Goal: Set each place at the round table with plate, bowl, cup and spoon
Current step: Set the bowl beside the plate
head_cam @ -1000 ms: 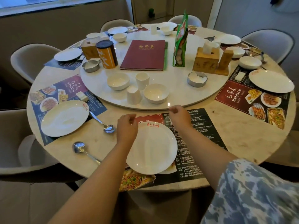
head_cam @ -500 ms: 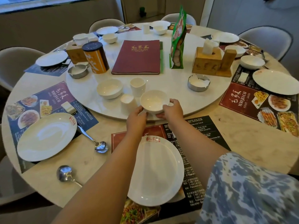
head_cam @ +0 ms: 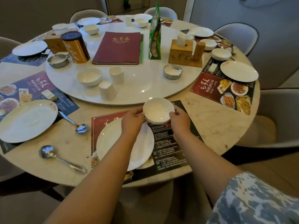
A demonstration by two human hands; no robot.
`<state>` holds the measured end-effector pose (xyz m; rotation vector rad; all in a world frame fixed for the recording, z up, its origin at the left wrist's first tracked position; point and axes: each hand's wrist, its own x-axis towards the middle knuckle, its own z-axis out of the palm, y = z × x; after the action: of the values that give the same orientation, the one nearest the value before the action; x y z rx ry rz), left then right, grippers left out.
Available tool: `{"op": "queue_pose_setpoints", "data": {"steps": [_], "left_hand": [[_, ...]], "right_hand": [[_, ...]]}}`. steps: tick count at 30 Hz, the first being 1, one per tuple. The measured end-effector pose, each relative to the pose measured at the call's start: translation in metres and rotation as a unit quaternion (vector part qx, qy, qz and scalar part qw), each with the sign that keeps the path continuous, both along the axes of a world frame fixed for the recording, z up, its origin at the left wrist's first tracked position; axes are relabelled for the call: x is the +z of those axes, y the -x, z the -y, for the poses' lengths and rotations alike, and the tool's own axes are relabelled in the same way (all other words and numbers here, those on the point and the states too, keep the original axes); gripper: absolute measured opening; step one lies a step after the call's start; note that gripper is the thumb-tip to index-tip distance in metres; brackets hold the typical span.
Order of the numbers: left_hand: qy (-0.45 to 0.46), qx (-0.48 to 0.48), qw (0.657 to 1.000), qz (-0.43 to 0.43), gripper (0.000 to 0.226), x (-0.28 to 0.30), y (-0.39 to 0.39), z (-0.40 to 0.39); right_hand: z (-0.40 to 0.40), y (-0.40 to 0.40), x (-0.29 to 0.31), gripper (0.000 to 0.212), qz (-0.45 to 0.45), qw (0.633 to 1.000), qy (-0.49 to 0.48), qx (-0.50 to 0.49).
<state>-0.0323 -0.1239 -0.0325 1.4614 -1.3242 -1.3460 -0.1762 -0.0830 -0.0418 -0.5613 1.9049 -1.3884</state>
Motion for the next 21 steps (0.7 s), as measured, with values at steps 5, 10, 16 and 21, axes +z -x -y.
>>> {"op": "queue_pose_setpoints", "data": {"steps": [5, 10, 16, 21], "left_hand": [[-0.023, -0.02, 0.999, 0.012, 0.035, -0.008, 0.011, -0.042], [-0.036, -0.024, 0.998, 0.042, 0.038, -0.021, 0.011, -0.066], [-0.042, -0.007, 0.997, 0.066, 0.036, -0.025, 0.015, -0.073], [-0.045, -0.015, 0.996, 0.07, 0.037, -0.022, 0.016, -0.076]], "right_hand": [[-0.048, 0.018, -0.005, 0.03, -0.01, 0.999, -0.033, -0.011], [-0.07, 0.025, -0.014, 0.024, -0.023, 0.998, -0.052, 0.0], [-0.08, 0.023, -0.018, 0.029, -0.027, 0.998, -0.048, 0.007], [-0.084, 0.021, -0.019, 0.034, -0.064, 0.995, -0.078, 0.022]]}}
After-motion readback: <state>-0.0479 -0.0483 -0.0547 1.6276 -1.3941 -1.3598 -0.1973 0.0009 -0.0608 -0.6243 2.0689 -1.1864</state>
